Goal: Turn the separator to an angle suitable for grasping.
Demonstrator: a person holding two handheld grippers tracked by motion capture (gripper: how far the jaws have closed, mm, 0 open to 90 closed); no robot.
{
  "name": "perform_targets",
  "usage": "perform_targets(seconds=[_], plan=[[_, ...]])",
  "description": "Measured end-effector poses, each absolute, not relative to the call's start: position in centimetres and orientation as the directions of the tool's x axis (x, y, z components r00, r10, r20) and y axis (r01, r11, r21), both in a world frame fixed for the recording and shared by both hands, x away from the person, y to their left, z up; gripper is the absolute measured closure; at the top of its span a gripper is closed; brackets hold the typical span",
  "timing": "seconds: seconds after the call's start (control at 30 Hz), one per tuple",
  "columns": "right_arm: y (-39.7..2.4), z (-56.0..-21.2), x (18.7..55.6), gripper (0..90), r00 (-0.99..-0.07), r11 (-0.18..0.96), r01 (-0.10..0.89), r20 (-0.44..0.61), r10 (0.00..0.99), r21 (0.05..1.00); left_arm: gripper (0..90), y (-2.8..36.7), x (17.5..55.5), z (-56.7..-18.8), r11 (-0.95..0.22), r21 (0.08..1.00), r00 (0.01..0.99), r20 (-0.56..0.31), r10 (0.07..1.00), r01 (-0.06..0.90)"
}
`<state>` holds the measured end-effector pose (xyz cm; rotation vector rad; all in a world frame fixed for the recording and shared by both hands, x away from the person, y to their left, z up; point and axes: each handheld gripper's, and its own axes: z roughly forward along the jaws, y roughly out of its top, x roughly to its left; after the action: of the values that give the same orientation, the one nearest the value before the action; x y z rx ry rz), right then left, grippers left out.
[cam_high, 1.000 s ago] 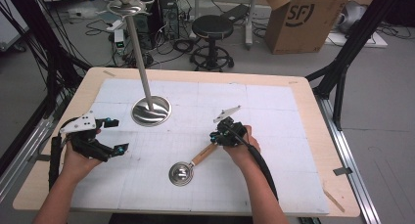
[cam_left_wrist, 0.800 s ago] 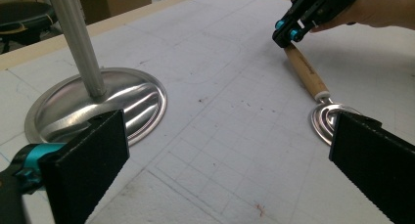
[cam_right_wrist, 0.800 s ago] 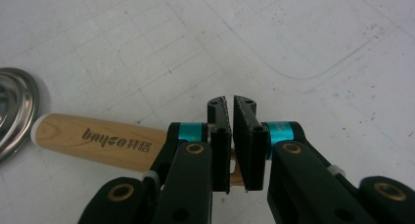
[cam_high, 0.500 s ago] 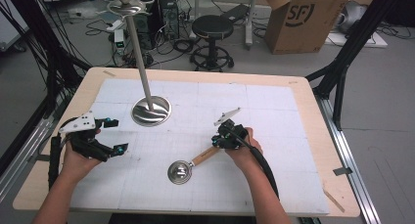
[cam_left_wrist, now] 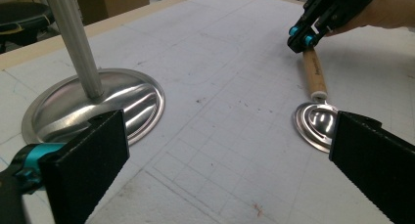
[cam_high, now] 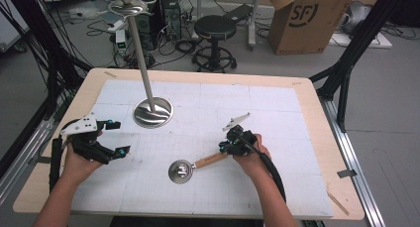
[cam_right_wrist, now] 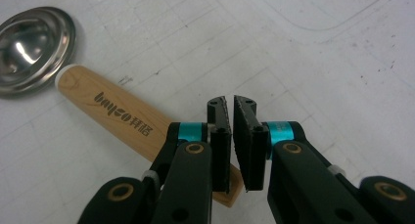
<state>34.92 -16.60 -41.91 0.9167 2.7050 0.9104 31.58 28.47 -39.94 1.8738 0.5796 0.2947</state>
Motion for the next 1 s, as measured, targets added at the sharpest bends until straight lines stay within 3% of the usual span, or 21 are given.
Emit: perform_targets(seconds=[1.0], plan=[[-18.6,-42.4,31.9,84.4,-0.802,0.613,0.511,0.077,0.593,0.603,1.8,28.3,31.6,-40.0,-0.292,0.923,0.854,-0.068,0.515,0.250]])
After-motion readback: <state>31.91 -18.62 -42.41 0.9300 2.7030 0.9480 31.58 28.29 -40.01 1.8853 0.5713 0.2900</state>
